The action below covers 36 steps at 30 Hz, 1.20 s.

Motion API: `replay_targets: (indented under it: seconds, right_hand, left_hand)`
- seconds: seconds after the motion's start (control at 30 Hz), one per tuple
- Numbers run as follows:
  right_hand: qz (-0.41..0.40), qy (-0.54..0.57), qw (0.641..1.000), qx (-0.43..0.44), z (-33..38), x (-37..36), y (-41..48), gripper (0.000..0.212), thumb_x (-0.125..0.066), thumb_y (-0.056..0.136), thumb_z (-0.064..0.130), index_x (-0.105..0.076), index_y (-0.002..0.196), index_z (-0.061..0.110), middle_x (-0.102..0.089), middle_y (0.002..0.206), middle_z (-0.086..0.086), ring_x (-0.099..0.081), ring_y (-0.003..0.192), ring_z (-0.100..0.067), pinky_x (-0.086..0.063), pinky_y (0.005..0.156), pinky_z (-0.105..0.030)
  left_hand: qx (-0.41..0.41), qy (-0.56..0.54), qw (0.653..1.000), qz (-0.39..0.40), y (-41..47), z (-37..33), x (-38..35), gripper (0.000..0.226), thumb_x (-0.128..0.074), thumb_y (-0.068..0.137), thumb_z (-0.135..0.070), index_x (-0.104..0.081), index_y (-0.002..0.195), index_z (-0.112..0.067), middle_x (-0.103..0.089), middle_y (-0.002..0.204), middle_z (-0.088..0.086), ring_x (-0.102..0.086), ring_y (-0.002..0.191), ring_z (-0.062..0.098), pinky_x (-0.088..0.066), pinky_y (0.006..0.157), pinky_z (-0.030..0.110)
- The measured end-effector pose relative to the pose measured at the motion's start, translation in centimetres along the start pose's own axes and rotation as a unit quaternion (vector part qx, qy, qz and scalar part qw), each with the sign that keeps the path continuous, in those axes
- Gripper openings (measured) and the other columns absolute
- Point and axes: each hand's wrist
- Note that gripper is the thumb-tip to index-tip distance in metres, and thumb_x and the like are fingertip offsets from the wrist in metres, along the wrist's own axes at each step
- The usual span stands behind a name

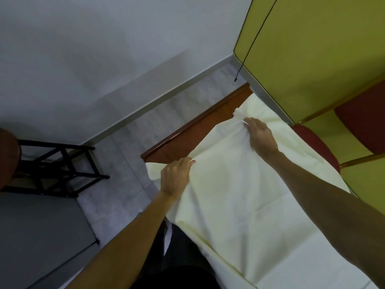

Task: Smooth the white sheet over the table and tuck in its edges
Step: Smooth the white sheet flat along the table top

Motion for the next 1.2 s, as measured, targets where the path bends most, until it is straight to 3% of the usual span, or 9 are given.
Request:
replay_targets:
  seconds: [0.17,0.27,0.33,0.47,0.6,0.67,0.83,1.07,1.2]
  right_hand:
    - [-0.044,-0.03,0.998,0.026,-0.2,2.5,1.7,0.047,-0.036,0.106,0.039,-0.057,0.096,-0.002,-0.056,0.087,-0.022,-0.055,0.075,-0.039,-0.052,0.067,-0.046]
    - [-0.048,-0.112,0.989,0.078,-0.8,5.7,3.2,0.048,-0.052,0.096,0.054,-0.053,0.089,0.006,-0.056,0.079,-0.014,-0.058,0.068,-0.033,-0.039,0.055,-0.032]
    - [-0.023,-0.143,0.986,0.087,-0.7,7.7,4.8,0.059,-0.048,0.09,0.068,-0.053,0.091,0.008,-0.059,0.08,-0.012,-0.061,0.066,-0.03,-0.032,0.053,-0.026]
    - [-0.004,-0.17,0.981,0.092,0.0,10.0,7.7,0.071,-0.035,0.09,0.075,-0.052,0.103,0.007,-0.063,0.091,-0.017,-0.064,0.078,-0.032,-0.039,0.06,-0.032]
    - [-0.025,-0.127,0.988,0.082,1.3,10.5,9.6,0.076,-0.028,0.091,0.075,-0.05,0.1,0.003,-0.057,0.094,-0.02,-0.057,0.086,-0.035,-0.043,0.078,-0.043]
    - [-0.03,-0.111,0.99,0.08,1.7,10.2,10.6,0.081,-0.023,0.092,0.077,-0.05,0.097,0.001,-0.053,0.093,-0.021,-0.052,0.086,-0.034,-0.04,0.082,-0.045]
    - [-0.024,-0.149,0.985,0.08,2.9,9.6,13.4,0.078,-0.018,0.093,0.077,-0.046,0.096,0.004,-0.048,0.094,-0.018,-0.045,0.084,-0.03,-0.038,0.08,-0.045]
    - [-0.041,-0.182,0.977,0.1,3.7,7.3,16.7,0.073,-0.023,0.093,0.076,-0.044,0.092,0.007,-0.047,0.092,-0.017,-0.03,0.079,-0.024,-0.035,0.074,-0.043]
    - [-0.028,-0.199,0.972,0.12,2.7,5.2,19.0,0.074,-0.023,0.093,0.076,-0.045,0.093,0.005,-0.047,0.093,-0.017,-0.039,0.08,-0.029,-0.035,0.073,-0.044]
  left_hand:
    - [0.021,0.0,0.999,0.036,1.1,0.7,1.7,0.035,-0.045,0.102,-0.037,-0.055,0.077,-0.016,-0.054,0.056,-0.002,-0.05,0.043,0.013,-0.029,0.038,0.024]
    - [0.028,-0.023,0.999,0.04,1.1,0.8,3.8,0.035,-0.042,0.102,-0.04,-0.054,0.08,-0.016,-0.05,0.06,-0.004,-0.045,0.047,0.01,-0.024,0.045,0.021]
    - [0.038,-0.048,0.997,0.038,1.4,0.9,5.0,0.032,-0.043,0.102,-0.04,-0.052,0.08,-0.018,-0.046,0.06,-0.006,-0.041,0.047,0.008,-0.025,0.045,0.021]
    - [0.066,-0.054,0.996,0.008,2.9,0.7,6.9,0.03,-0.044,0.101,-0.038,-0.05,0.078,-0.019,-0.04,0.062,-0.007,-0.037,0.05,0.008,-0.024,0.048,0.017]
    - [0.057,-0.018,0.998,-0.019,4.9,1.6,8.2,0.033,-0.04,0.1,-0.037,-0.055,0.08,-0.015,-0.052,0.065,0.001,-0.047,0.053,0.017,-0.035,0.049,0.024]
    - [0.063,-0.016,0.998,-0.025,6.0,2.3,8.6,0.032,-0.038,0.101,-0.035,-0.054,0.082,-0.015,-0.053,0.068,0.002,-0.045,0.057,0.016,-0.034,0.052,0.025]
    - [0.077,0.059,0.995,-0.025,8.4,4.8,8.2,0.029,-0.035,0.105,-0.031,-0.054,0.09,-0.014,-0.055,0.08,0.005,-0.036,0.072,0.013,-0.028,0.067,0.026]
    - [0.087,0.152,0.984,0.006,10.2,7.2,6.5,0.027,-0.031,0.105,-0.032,-0.045,0.09,-0.015,-0.047,0.081,0.004,-0.035,0.073,0.018,-0.028,0.069,0.032]
    - [0.095,0.154,0.983,0.019,12.1,8.4,4.7,0.024,-0.034,0.104,-0.033,-0.046,0.093,-0.016,-0.048,0.083,0.004,-0.035,0.074,0.018,-0.035,0.069,0.034]
Point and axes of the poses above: each hand's wrist, its own y-axis towards the middle knuckle, its own x-axis out of the back of the hand, z = x × y
